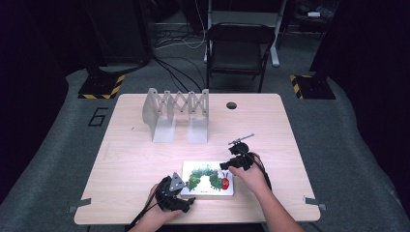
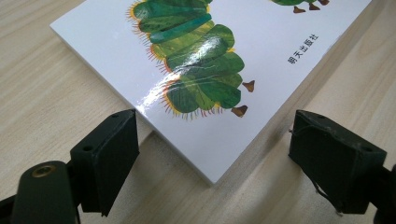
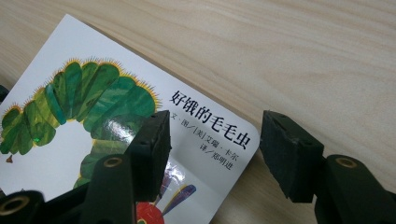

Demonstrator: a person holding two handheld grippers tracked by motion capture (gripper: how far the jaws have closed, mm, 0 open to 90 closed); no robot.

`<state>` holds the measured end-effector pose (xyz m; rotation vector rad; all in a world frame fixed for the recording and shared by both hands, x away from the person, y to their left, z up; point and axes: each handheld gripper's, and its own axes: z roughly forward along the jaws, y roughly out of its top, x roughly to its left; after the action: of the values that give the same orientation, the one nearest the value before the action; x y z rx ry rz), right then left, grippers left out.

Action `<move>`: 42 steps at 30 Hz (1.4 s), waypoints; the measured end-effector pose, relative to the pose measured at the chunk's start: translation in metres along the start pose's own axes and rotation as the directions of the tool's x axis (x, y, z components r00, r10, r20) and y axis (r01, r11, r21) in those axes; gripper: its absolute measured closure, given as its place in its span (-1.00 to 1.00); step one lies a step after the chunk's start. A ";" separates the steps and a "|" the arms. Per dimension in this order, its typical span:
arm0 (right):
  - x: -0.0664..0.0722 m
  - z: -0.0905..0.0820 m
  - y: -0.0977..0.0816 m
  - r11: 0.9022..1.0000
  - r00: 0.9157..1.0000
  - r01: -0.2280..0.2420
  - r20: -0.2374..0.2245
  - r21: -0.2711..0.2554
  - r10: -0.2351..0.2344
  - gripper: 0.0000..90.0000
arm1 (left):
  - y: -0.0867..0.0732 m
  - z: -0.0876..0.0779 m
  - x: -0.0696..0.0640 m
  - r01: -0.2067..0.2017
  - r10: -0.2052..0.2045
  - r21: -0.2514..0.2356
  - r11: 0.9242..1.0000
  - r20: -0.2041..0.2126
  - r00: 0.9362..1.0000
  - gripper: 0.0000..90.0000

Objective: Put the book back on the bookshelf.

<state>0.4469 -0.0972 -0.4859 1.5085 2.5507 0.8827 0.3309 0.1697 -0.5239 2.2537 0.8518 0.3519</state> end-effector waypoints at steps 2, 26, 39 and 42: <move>0.001 -0.001 0.000 1.000 1.000 0.000 0.002 -0.005 0.000 -0.04 | 0.000 0.000 0.000 0.003 -0.003 0.003 1.000 0.004 1.000 -0.65; 0.005 -0.014 0.003 0.998 0.999 0.041 0.018 -0.037 -0.040 -0.05 | 0.001 0.001 -0.002 0.038 -0.038 -0.014 0.999 -0.029 0.999 -0.57; 0.007 -0.017 0.005 0.998 0.999 0.031 0.016 -0.052 -0.030 -0.05 | 0.003 0.003 -0.003 0.040 -0.040 -0.013 0.999 -0.038 0.998 -0.58; 0.007 -0.017 0.005 0.998 0.999 0.037 0.020 -0.050 -0.036 -0.05 | 0.003 0.003 -0.003 0.044 -0.044 -0.014 0.999 -0.047 0.998 -0.58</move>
<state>0.4416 -0.0978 -0.4676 1.4455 2.5144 0.9165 0.3314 0.1640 -0.5239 2.2189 0.9197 0.3903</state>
